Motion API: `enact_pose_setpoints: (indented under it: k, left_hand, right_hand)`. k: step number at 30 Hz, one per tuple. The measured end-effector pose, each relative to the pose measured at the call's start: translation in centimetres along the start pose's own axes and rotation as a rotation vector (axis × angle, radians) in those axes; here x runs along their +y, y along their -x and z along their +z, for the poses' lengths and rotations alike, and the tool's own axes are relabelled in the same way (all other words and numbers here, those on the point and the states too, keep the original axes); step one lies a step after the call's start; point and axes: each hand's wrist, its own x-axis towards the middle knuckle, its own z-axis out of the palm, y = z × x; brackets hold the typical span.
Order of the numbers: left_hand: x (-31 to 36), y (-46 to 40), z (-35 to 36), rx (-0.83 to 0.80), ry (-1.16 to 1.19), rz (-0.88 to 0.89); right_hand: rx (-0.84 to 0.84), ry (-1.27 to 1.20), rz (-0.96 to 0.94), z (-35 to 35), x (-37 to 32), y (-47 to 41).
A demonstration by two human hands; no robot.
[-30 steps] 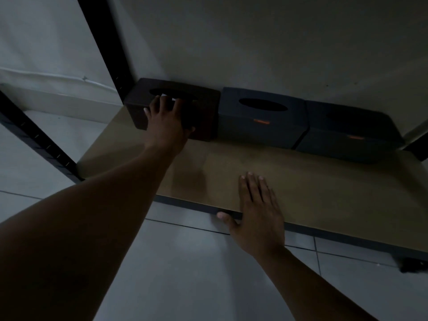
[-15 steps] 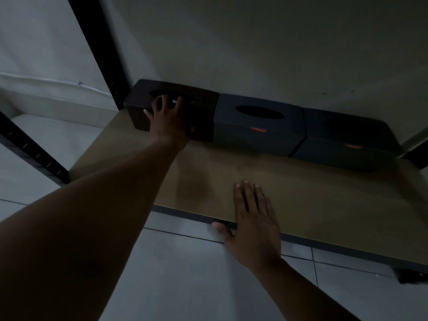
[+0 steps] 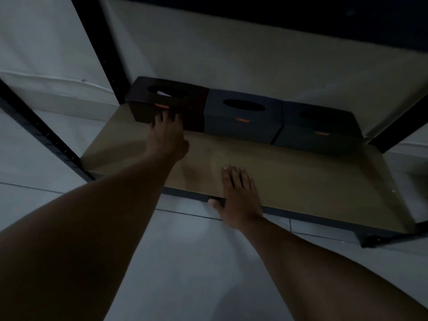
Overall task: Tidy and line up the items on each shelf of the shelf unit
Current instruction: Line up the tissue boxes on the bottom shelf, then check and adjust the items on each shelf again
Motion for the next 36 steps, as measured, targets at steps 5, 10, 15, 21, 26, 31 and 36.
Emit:
enact_pose_setpoints:
  k: [5, 10, 15, 21, 26, 31, 36]
  left_hand:
    - [1.6, 3.5, -2.7, -0.135, 0.036, 0.001]
    - [4.5, 6.7, -9.5, -0.168, 0.100, 0.010]
    - [8.2, 10.4, -18.2, -0.173, 0.119, 0.014]
    - [11.9, 14.5, -26.8, -0.026, 0.217, 0.115]
    - [13.3, 16.4, -30.4, 0.219, 0.257, 0.313]
    - [15.3, 13.6, -33.4, 0.213, 0.234, 0.488]
    - [17.9, 10.1, -34.1, 0.026, 0.205, 0.539]
  right_hand:
    - [-0.122, -0.185, 0.017, -5.6, -0.1, 1.1]
    - [-0.064, -0.260, 0.039, -13.2, 0.6, 5.4]
    - [0.002, -0.254, 0.070, -21.6, 0.4, 10.4]
    - [0.115, -0.399, 0.121, -30.6, -0.3, 15.2]
    - [0.263, -0.420, 0.115, -36.4, 0.2, 18.2]
    - [0.443, -0.372, 0.109, -42.0, 2.9, 18.8]
    - [0.666, -0.287, 0.138, -45.8, 7.9, 15.8]
